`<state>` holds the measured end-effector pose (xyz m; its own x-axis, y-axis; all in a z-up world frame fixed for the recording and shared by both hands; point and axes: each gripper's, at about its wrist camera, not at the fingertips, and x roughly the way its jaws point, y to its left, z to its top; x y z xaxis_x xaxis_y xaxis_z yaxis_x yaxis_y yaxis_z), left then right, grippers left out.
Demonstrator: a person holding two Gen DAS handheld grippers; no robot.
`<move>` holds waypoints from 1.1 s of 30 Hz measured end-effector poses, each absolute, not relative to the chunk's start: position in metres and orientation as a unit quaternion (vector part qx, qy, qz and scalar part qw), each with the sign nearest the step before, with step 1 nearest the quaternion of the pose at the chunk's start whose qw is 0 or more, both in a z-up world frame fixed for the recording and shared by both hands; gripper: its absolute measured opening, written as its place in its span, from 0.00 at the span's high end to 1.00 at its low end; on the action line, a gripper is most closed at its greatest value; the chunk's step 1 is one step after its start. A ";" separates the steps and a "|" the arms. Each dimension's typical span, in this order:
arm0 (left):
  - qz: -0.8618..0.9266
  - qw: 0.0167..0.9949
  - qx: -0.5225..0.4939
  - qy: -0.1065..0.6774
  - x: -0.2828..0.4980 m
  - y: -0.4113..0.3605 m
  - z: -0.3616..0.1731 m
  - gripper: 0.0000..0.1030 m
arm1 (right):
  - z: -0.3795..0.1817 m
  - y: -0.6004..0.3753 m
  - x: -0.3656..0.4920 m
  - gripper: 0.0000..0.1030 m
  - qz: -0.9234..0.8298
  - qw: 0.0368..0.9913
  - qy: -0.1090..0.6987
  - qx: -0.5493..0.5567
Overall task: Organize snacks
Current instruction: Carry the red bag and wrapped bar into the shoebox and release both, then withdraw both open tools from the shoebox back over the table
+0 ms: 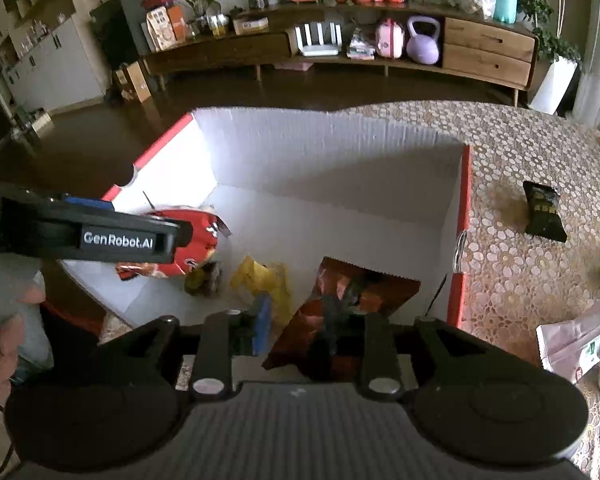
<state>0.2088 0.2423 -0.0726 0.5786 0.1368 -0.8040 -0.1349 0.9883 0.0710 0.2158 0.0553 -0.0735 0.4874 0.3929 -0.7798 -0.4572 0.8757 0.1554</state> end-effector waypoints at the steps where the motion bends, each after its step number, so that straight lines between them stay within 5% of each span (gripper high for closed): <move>1: 0.076 0.890 0.002 0.449 0.206 0.241 -0.070 0.13 | -0.071 0.054 0.214 0.73 0.247 0.862 0.441 -0.034; 9: 0.067 0.904 0.012 0.422 0.185 0.234 -0.046 0.08 | -0.050 0.035 0.198 0.67 0.253 0.864 0.434 -0.005; 11: 0.063 0.907 0.014 0.416 0.179 0.231 -0.039 0.06 | -0.043 0.028 0.191 0.35 0.254 0.870 0.423 0.005; 12: 0.061 0.909 0.016 0.412 0.176 0.229 -0.036 0.06 | -0.038 0.024 0.187 0.31 0.255 0.874 0.414 0.009; 19: 0.039 0.922 0.028 0.385 0.149 0.208 -0.011 0.02 | -0.012 -0.005 0.166 0.31 0.255 0.884 0.391 0.026; 22: 0.024 0.927 0.031 0.374 0.140 0.197 -0.003 0.00 | -0.004 -0.019 0.155 0.21 0.255 0.888 0.381 0.034; 33: -0.024 0.944 -0.005 0.330 0.105 0.152 0.012 0.00 | 0.019 -0.093 0.107 0.10 0.233 0.908 0.348 0.029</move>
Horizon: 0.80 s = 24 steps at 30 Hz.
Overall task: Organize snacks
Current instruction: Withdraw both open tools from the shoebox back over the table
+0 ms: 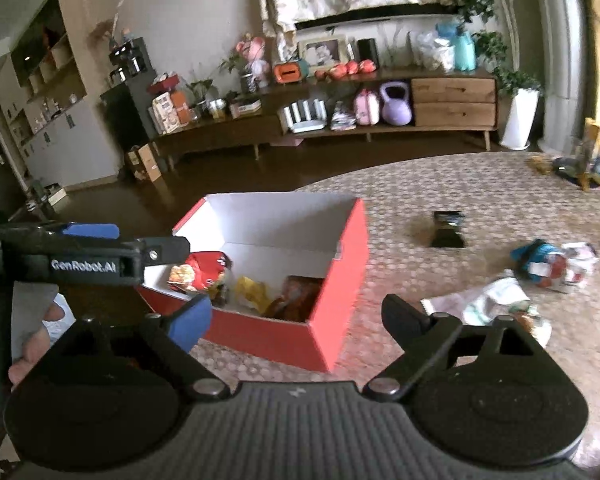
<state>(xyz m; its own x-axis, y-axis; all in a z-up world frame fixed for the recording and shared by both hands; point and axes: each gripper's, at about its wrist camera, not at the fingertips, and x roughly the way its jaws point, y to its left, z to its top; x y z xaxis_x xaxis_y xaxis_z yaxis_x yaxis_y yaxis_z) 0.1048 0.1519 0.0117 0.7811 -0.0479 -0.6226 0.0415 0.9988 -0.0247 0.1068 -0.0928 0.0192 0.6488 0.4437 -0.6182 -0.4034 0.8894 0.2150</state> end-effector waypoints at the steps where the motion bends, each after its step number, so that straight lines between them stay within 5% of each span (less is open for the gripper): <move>1: -0.028 0.945 -0.009 0.327 0.103 0.147 0.012 0.00 | 0.019 -0.100 0.104 0.10 0.226 0.911 0.345 0.027; 24: -0.129 0.913 0.037 0.386 0.158 -0.004 -0.031 0.00 | -0.030 -0.248 0.109 0.09 0.125 0.925 0.357 0.028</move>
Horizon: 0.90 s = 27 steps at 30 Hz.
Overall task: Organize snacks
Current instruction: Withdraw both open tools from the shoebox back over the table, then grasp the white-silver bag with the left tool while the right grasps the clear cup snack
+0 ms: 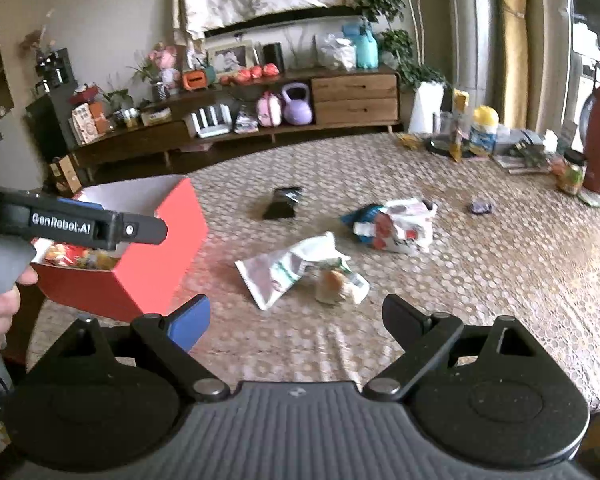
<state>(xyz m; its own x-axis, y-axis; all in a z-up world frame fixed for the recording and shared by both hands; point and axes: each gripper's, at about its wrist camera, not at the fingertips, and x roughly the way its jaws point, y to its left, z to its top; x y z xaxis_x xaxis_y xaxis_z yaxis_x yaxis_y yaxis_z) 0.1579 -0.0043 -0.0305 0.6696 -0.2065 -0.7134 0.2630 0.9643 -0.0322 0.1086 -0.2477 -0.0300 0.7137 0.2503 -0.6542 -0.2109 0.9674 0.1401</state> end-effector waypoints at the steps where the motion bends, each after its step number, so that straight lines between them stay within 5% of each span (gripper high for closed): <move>1: -0.131 0.910 0.039 0.391 0.162 -0.009 -0.033 0.00 | -0.034 -0.252 0.114 0.09 0.123 0.924 0.361 0.031; 27: -0.118 0.841 0.087 0.520 0.291 -0.096 -0.132 0.04 | -0.129 -0.265 0.225 0.10 0.159 0.893 0.420 -0.003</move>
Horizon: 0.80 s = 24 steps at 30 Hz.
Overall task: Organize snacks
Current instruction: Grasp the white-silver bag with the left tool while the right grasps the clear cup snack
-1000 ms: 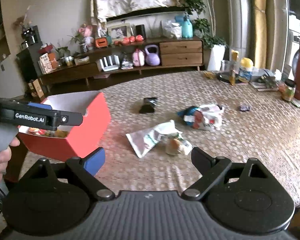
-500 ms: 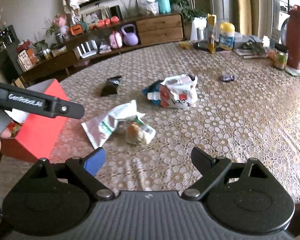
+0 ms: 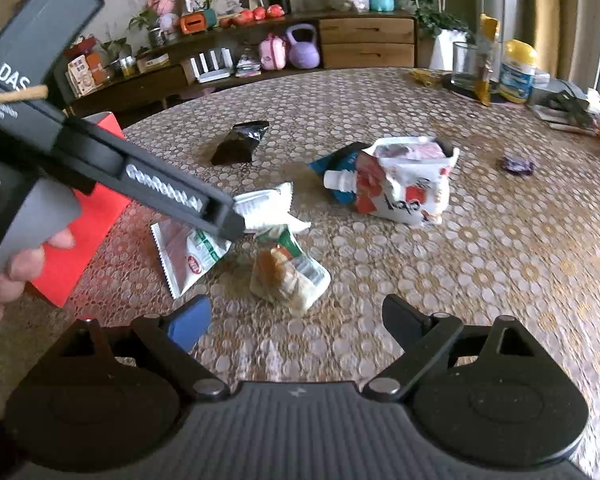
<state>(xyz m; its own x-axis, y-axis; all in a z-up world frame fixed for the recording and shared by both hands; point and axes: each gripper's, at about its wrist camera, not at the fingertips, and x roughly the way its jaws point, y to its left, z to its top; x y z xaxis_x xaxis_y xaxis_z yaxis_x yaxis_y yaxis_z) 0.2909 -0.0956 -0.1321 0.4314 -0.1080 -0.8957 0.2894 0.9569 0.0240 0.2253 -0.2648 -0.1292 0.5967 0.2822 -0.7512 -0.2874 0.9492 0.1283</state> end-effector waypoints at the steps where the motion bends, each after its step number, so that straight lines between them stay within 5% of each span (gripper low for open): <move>1: -0.116 0.841 0.089 0.521 0.293 -0.096 -0.135 0.04 | -0.131 -0.264 0.229 0.10 0.161 0.893 0.420 -0.005; 7: -0.112 0.837 0.078 0.530 0.304 -0.095 -0.147 0.04 | -0.147 -0.258 0.252 0.12 0.154 0.893 0.422 -0.017; 9: -0.114 0.837 0.076 0.530 0.306 -0.096 -0.149 0.06 | -0.153 -0.258 0.258 0.23 0.151 0.891 0.427 -0.016; 13: -0.125 0.831 0.061 0.539 0.310 -0.096 -0.153 0.22 | -0.159 -0.258 0.264 0.26 0.157 0.890 0.429 -0.006; 17: -0.133 0.826 0.033 0.546 0.313 -0.093 -0.156 0.37 | -0.158 -0.254 0.265 0.41 0.166 0.890 0.425 0.001; 24: -0.124 0.828 0.029 0.546 0.310 -0.091 -0.155 0.48 | -0.156 -0.248 0.259 0.62 0.161 0.892 0.423 0.009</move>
<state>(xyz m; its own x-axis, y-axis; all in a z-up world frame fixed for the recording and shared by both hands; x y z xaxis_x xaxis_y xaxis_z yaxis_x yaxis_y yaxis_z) 0.3104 -0.0905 -0.1553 0.3736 -0.1745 -0.9110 0.2367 0.9676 -0.0882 0.2589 -0.2484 -0.1556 0.5902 0.2935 -0.7520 -0.2791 0.9483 0.1511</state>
